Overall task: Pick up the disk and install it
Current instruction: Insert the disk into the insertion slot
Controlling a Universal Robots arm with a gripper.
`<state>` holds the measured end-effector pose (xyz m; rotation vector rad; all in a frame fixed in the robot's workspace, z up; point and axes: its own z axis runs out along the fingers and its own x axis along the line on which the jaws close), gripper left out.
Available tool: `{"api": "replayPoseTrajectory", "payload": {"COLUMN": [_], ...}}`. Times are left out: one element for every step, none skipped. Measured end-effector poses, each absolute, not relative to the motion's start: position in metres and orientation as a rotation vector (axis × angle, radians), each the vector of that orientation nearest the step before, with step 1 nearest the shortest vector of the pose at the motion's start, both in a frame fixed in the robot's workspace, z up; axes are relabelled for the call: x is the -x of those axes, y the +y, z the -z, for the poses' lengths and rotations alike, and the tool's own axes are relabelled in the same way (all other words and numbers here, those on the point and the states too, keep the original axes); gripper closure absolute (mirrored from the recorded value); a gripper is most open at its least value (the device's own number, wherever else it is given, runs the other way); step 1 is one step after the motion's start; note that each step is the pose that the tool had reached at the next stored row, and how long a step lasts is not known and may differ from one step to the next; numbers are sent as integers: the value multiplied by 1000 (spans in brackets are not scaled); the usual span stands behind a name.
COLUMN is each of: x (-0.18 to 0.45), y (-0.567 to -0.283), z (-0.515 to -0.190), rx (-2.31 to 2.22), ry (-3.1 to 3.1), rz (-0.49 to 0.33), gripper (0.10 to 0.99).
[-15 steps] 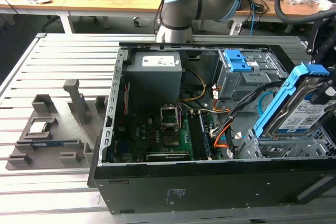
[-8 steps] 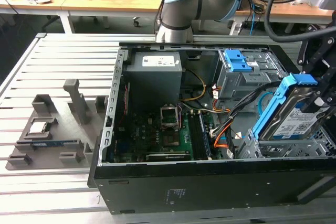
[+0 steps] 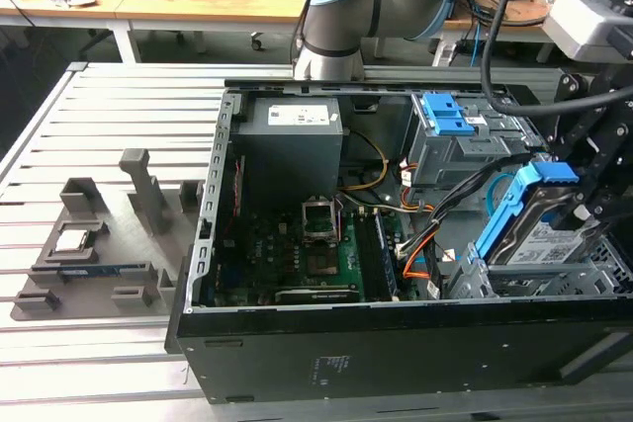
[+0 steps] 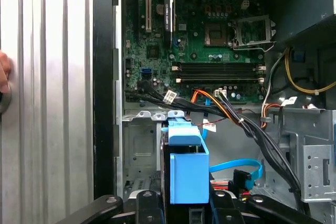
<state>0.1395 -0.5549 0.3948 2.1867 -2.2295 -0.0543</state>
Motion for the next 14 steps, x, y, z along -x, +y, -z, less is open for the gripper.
{"api": "replayPoseTrajectory", "payload": {"x": [-139,-139,-139,-139,-139,-139,-139,-139,-139,-139,-139,-139,-139,-139], "y": [-555,-555,-555,-555,-555,-555,-555,-555,-555,-555,-555,-555,-555,-555], "z": [-391,-388,-387,-386,-386,-386,-386,-386,-386,-386,-386,-386,-386,-386], "rx": [-2187,-2186,-2187,-2186,-2186,-2186,-2186,-2186,-2186,-2186,-2186,-2186,-2186,-2186], "ry": [-2230,-2229,-2229,-2229,-2229,-2229,-2229,-2229,-2229,-2229,-2229,-2229,-2229,-2229], "rz": [54,54,54,53,53,53,53,53,53,53,52,52,52,52], "gripper": [722,722,722,722,722,722,722,722,710,643,643,643,643,643]}}
